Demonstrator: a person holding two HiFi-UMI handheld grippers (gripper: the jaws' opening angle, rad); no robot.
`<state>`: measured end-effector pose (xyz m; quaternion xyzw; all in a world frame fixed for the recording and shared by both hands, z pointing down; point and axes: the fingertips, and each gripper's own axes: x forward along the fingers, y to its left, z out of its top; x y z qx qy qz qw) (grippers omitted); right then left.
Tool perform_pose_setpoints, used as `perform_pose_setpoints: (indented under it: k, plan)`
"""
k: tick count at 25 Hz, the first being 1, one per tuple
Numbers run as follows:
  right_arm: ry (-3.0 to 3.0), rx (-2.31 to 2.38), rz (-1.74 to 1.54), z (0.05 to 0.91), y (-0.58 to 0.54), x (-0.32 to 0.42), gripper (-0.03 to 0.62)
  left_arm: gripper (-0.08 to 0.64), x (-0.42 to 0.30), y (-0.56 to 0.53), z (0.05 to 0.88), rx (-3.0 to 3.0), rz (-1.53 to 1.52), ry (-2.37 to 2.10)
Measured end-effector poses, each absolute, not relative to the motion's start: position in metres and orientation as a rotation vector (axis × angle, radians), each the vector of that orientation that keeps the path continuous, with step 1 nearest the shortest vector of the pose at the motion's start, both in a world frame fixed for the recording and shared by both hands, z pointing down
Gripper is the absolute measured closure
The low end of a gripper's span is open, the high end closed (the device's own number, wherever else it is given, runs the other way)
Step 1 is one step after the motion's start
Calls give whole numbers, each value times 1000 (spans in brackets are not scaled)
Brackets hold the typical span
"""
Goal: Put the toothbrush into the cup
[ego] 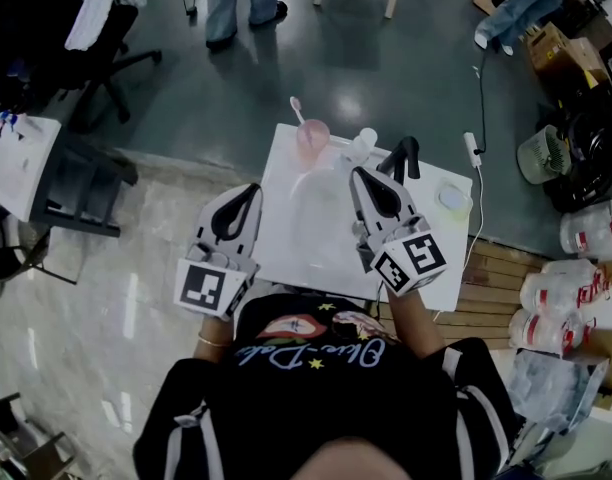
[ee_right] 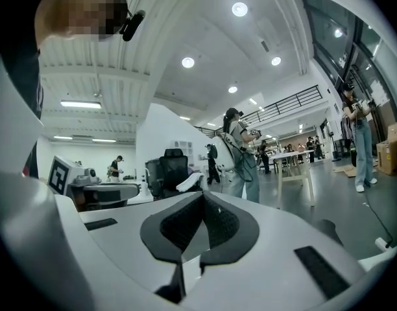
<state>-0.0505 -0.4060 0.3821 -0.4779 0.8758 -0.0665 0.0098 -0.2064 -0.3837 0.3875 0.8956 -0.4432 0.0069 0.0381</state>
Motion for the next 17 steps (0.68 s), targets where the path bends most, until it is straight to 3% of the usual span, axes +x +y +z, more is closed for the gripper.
perform_pose_setpoints:
  k: [17]
  plan:
    - [2729,-1480,-185,376,-399,-54,594,557,-212,-372,383,2740,23,-1386]
